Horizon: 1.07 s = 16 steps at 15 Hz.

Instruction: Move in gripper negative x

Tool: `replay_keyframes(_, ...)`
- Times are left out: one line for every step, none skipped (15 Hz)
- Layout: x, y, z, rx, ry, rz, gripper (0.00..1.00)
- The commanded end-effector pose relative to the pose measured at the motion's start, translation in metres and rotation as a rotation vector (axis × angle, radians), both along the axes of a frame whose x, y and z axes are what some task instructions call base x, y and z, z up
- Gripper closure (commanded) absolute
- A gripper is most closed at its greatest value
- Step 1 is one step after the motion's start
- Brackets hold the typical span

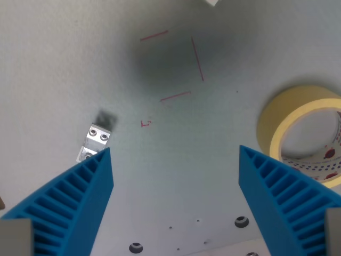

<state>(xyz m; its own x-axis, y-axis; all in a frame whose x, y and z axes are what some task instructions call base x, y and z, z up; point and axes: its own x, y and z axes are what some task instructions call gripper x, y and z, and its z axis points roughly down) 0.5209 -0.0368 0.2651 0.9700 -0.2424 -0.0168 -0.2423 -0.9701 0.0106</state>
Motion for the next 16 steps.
replay_keyframes(-0.005,0.001,0.002,0.0,-0.004,-0.001,0.0)
replay_keyframes(-0.01,0.002,0.002,0.0,-0.004,-0.001,0.0)
replay_keyframes(-0.014,0.004,0.002,0.0,-0.004,-0.001,0.0)
replay_keyframes(-0.019,0.005,0.002,0.0,-0.004,-0.001,0.0)
replay_keyframes(-0.024,0.006,0.002,0.0,-0.004,-0.001,0.0)
replay_keyframes(-0.029,0.007,0.002,0.0,-0.004,-0.001,0.0)
replay_keyframes(-0.034,0.008,0.002,0.0,-0.004,-0.001,0.0)
replay_keyframes(-0.039,0.01,0.002,0.0,-0.004,-0.001,0.0)
replay_keyframes(-0.043,0.011,0.002,0.0,-0.004,-0.001,0.0)
replay_keyframes(-0.048,0.012,0.003,0.0,-0.004,-0.001,0.0)
replay_keyframes(-0.053,0.013,0.003,0.0,-0.004,-0.001,0.0)
replay_keyframes(-0.058,0.014,0.003,0.0,-0.004,-0.001,0.0)
replay_keyframes(-0.063,0.016,0.003,0.0,-0.004,-0.001,0.0)
replay_keyframes(-0.068,0.017,0.003,0.0,-0.004,-0.001,0.0)
replay_keyframes(-0.073,0.018,0.003,0.0,-0.004,-0.001,0.0)
replay_keyframes(-0.077,0.019,0.003,0.0,-0.004,-0.001,0.0)
